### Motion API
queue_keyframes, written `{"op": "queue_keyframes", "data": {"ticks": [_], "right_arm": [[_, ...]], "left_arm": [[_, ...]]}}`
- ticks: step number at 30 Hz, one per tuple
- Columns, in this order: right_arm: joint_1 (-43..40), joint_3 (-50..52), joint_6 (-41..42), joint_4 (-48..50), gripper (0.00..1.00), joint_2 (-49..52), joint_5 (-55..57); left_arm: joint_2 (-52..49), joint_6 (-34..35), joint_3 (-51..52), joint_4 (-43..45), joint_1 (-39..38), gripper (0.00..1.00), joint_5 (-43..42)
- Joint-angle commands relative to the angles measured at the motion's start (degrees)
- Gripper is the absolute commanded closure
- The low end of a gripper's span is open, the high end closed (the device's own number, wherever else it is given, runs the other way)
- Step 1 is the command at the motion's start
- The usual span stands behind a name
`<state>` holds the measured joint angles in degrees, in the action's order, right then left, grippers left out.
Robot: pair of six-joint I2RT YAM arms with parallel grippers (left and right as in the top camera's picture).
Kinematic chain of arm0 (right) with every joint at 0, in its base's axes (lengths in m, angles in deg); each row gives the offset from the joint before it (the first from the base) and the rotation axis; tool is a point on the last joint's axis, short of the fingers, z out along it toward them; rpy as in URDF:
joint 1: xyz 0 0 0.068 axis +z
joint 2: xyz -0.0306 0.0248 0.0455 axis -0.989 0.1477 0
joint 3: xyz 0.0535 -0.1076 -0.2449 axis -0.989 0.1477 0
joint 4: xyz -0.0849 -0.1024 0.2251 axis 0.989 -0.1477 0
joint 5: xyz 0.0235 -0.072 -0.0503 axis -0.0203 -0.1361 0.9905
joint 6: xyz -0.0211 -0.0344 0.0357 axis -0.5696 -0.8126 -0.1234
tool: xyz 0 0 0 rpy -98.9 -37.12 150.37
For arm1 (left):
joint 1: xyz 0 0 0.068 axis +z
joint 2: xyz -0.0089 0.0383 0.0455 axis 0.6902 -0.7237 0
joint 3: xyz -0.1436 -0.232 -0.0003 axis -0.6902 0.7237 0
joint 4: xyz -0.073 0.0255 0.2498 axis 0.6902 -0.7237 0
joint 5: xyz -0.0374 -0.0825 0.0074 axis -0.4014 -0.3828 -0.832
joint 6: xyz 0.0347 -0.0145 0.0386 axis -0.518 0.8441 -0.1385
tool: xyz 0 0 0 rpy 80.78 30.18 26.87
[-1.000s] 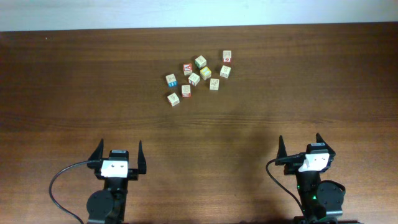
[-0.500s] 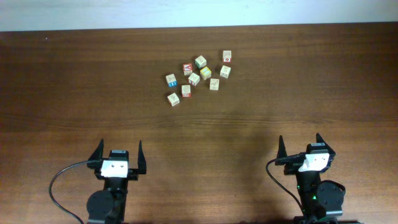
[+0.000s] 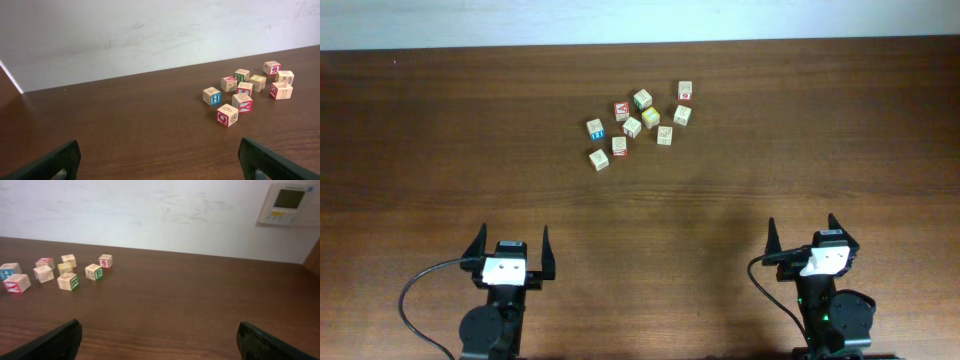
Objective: Rotate 5 blocks
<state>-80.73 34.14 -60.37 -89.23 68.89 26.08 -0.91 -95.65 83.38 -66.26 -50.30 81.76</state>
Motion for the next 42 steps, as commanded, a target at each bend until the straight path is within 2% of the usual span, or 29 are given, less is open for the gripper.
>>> {"op": "queue_keyframes", "data": {"ticks": [1,8,12,25,35,42], "right_arm": [[-0.4,0.5,0.2,0.2,0.01,-0.5,-3.7],[-0.4,0.5,0.2,7.1,0.01,-0.5,-5.6],[-0.4,0.5,0.3,10.4,0.02,-0.5,-6.1],[-0.4,-4.0,0.7,10.5,0.02,-0.3,-9.9],[-0.4,-12.2,0.7,6.1,0.02,4.8,-13.1],[-0.4,-23.5,0.6,-1.1,0.02,15.9,-15.2]], "left_arm": [[0.5,-1.1,0.3,0.0,0.1,0.01,-0.5],[0.5,-1.1,0.3,0.2,0.1,0.01,-4.0],[0.5,-1.1,0.3,3.9,0.1,0.01,-4.1],[-2.1,-1.1,-4.8,5.0,0.1,0.01,-3.6],[-21.1,-1.1,-18.9,4.3,0.1,0.01,-3.7],[-38.2,-1.1,-35.7,-6.6,0.1,0.01,-6.8]]}}
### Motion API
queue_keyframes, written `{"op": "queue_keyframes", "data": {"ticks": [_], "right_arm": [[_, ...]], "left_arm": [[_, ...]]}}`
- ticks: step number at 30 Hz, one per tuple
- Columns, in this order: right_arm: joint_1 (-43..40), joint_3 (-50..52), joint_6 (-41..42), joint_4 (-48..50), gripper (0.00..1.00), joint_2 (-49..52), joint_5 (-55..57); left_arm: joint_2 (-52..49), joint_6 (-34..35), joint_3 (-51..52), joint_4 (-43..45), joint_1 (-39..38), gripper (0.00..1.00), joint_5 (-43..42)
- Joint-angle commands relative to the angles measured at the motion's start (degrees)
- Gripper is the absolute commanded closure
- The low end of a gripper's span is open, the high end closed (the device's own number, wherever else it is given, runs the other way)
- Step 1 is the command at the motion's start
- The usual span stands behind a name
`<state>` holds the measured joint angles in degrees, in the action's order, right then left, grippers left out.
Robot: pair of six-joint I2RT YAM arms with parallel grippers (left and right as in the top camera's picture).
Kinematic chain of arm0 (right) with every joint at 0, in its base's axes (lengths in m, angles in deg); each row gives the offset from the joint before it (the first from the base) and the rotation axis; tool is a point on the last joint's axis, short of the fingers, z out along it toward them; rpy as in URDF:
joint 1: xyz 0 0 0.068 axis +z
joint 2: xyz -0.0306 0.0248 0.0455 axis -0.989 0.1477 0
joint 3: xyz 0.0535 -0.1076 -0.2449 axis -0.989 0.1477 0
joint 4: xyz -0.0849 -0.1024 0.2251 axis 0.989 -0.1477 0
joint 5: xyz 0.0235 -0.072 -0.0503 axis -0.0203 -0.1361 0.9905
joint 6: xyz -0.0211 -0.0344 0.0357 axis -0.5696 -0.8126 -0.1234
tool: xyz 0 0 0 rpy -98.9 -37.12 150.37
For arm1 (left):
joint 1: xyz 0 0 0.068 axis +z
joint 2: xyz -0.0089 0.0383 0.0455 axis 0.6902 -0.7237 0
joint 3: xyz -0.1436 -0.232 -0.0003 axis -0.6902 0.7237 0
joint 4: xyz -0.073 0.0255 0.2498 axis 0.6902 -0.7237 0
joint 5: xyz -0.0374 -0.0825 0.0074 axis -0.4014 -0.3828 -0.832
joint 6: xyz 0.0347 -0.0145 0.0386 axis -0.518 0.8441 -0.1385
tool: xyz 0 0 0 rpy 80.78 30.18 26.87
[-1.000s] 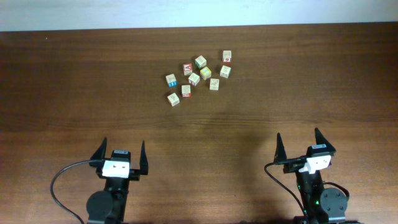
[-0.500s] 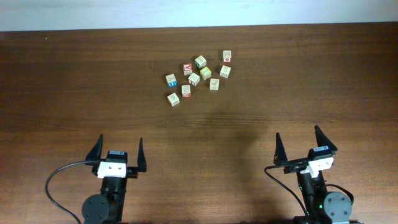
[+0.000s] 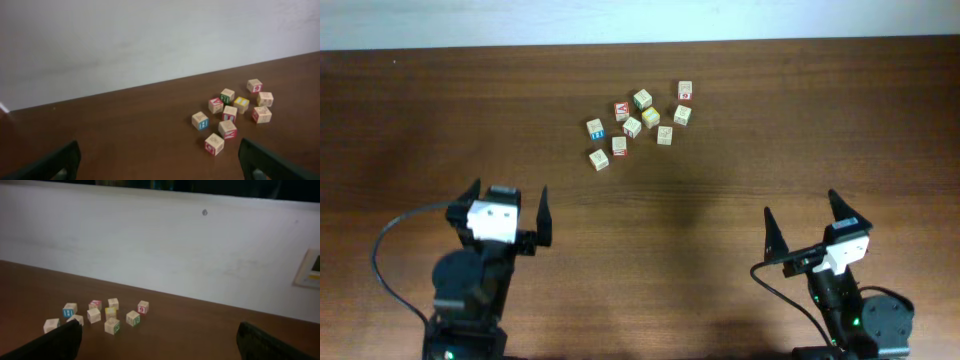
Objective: Rotate 5 blocks
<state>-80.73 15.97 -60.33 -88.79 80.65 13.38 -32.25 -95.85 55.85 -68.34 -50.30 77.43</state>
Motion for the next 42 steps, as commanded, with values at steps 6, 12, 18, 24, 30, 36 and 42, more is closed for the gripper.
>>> {"op": "queue_keyframes", "data": {"ticks": [6,12,18,24,30,36,42], "right_arm": [[-0.4,-14.0,0.6,-6.9,0.02,13.9,-3.7],[-0.4,-23.3,0.0,-14.1,0.02,24.1,-6.2],[-0.4,-33.2,0.0,-24.0,0.02,35.8,-6.4],[-0.4,-45.4,0.0,-36.0,0.02,49.1,-7.7],[-0.4,-59.0,0.0,-50.3,0.02,62.7,-7.7],[-0.4,-61.6,0.0,-53.4,0.02,70.6,-9.4],[-0.3,-61.6,3.2,-50.1,0.04,77.5,-13.6]], "left_arm": [[-18.2,-0.9,-20.0,-12.9,0.1,0.01,-6.6],[-29.8,-0.9,-33.2,-23.9,0.1,0.01,-8.7],[-41.2,-0.9,-44.9,-33.9,0.1,0.01,-12.6],[-52.4,-0.9,-55.3,-39.7,0.1,0.01,-14.8],[-62.9,-0.9,-66.0,-46.3,0.1,0.01,-20.4],[-71.3,-0.9,-75.3,-59.3,0.1,0.01,-20.7],[-72.7,-0.9,-75.3,-59.1,0.0,0.01,-23.5]]}}
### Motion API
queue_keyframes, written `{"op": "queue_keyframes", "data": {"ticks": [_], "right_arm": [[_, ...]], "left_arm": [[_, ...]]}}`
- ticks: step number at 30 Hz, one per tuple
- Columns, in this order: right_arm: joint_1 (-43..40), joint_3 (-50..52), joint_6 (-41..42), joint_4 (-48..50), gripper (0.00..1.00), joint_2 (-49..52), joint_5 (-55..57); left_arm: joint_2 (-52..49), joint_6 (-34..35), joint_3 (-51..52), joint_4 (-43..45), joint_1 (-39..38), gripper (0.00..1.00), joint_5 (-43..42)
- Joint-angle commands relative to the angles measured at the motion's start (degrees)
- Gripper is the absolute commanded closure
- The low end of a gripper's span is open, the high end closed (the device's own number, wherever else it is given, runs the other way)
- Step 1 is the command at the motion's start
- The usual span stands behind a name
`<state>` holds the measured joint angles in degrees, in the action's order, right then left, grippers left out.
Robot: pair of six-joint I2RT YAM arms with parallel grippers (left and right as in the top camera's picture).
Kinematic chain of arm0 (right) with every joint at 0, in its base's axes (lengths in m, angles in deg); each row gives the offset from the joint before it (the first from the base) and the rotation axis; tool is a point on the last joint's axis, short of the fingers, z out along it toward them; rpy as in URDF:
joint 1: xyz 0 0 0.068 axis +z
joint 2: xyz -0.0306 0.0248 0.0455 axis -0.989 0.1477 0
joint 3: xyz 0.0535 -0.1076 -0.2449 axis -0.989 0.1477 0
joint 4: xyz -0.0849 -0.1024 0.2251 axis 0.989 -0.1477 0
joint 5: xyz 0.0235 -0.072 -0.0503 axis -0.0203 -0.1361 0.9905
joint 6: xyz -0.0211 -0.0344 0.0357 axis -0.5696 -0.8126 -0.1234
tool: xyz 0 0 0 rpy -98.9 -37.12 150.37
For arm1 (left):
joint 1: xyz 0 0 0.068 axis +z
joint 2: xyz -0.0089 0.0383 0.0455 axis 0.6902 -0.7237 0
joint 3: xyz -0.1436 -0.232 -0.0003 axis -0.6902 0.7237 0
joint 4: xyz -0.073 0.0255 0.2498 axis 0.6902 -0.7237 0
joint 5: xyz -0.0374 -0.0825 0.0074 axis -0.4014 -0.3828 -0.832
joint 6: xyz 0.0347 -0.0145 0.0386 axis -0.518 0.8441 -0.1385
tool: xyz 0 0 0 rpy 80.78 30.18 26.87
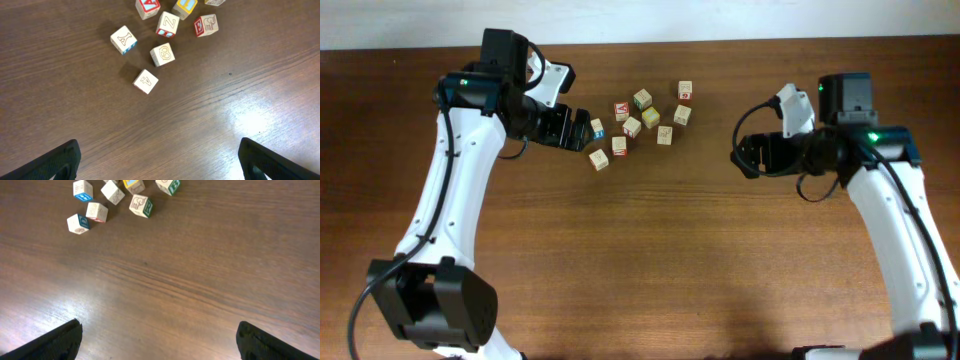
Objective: Rotate 5 blocks
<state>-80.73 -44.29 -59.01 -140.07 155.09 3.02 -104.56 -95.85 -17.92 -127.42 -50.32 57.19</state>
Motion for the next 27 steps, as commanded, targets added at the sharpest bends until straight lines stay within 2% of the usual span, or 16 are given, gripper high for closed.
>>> {"op": "queue_keyframes", "data": {"ticks": [1,5,9,10,13,15,23,27], "right_arm": [[0.1,-1.3,3.7,2.1,0.05,4.5,-3.3],[3.9,-2.1,11.8,6.5,0.11,9.2,0.2],[9.1,-8.4,16.7,7.0,0.15,14.4,7.6],[10.2,-10.2,17.5,7.1,0.16,15.7,9.0],[14.0,-17.9,19.5,7.1,0.19,21.8,12.9],[15.7,-21.6,20.5,7.7,0.21,25.7,14.9],[20.4,-24.3,26.8,16.7,0.35,35.3,21.7],[23.4,-24.3,30.9,20.2,0.36,38.1,27.5]], "left_arm": [[-0.4,-0.9,-1.5,-0.1,0.0,0.01,-5.1],[-0.4,-0.9,-1.5,0.3,0.0,0.01,-7.4],[-0.4,-0.8,-1.5,1.2,0.5,0.01,-6.9],[-0.4,0.2,-1.5,1.4,0.8,0.01,-5.8],[-0.4,11.0,-1.5,1.5,1.6,0.01,7.2],[-0.4,15.8,-1.5,1.0,1.9,0.0,14.1],[-0.4,16.8,-1.5,0.8,2.0,0.04,18.4],[-0.4,16.8,-1.5,0.6,2.0,0.04,18.4]]}}
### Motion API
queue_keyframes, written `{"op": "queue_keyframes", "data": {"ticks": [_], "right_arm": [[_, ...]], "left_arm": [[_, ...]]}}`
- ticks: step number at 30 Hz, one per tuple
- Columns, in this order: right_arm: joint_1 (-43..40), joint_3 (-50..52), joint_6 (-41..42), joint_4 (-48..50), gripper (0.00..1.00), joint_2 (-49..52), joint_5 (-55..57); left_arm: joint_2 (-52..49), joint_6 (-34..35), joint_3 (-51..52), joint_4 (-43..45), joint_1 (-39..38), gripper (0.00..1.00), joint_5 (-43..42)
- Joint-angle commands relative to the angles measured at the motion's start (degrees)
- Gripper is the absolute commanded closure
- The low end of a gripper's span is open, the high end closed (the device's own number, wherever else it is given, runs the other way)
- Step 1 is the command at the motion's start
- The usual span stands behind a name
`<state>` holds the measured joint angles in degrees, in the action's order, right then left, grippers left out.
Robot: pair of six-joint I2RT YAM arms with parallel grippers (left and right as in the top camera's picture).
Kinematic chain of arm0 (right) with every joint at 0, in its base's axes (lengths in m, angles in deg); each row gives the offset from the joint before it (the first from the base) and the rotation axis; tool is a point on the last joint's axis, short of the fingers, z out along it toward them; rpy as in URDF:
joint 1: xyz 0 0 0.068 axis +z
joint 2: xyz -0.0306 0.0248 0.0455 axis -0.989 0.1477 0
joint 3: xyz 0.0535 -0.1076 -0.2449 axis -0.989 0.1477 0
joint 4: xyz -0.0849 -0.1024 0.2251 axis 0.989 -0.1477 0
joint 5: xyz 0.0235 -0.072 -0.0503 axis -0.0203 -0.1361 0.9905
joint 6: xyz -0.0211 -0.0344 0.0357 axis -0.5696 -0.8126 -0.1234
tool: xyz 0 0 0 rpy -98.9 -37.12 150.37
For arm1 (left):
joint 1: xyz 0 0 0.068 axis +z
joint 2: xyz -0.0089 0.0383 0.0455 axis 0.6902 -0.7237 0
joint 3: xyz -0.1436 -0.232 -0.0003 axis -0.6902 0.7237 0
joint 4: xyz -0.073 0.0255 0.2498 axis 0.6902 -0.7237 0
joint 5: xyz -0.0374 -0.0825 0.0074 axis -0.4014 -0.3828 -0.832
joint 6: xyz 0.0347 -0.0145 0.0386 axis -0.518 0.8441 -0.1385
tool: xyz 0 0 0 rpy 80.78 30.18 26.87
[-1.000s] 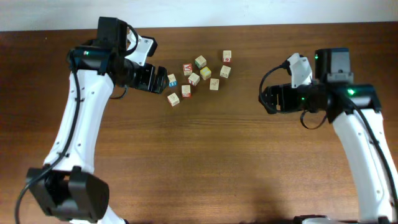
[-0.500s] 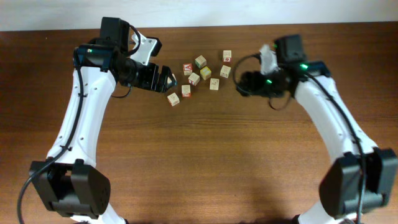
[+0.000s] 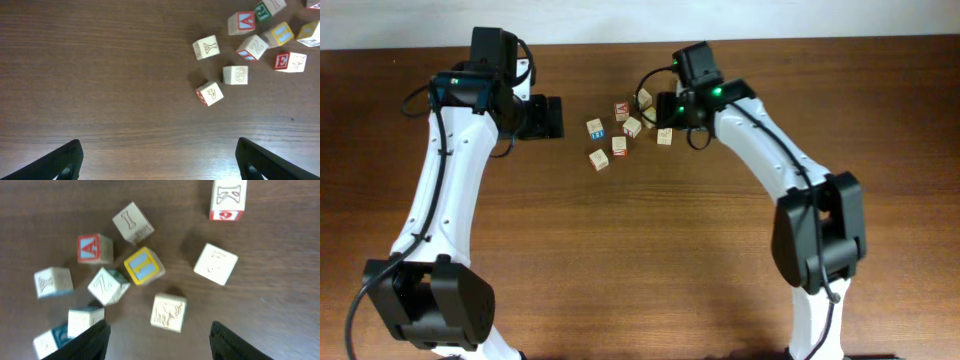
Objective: Rotate 5 blocks
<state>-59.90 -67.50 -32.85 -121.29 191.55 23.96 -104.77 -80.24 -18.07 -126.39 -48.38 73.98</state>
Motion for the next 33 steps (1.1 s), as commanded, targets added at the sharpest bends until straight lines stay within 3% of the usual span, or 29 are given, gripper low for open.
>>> {"op": "queue_keyframes", "data": {"ticks": [1,6,17,25,33], "right_arm": [[3.3,-1.0,5.5,1.7,0.36,2.1,8.6],[5.4,-1.0,6.2,2.4,0.42,3.7,15.1],[5.2,-1.0,9.7,4.3,0.46,8.2,15.3],[5.2,-0.9,13.3,3.4,0.55,9.1,14.2],[5.2,-0.9,13.3,4.3,0.56,9.4,15.1]], "left_arm": [[-0.2,1.2,-1.4,-0.7,0.0,0.02,1.6],[-0.2,1.2,-1.3,-0.6,0.0,0.01,1.6],[-0.2,1.2,-1.3,-0.2,0.0,0.01,1.6],[-0.2,1.1,-1.3,-0.2,0.0,0.01,1.4],[-0.2,1.1,-1.3,-0.2,0.0,0.01,1.4]]}}
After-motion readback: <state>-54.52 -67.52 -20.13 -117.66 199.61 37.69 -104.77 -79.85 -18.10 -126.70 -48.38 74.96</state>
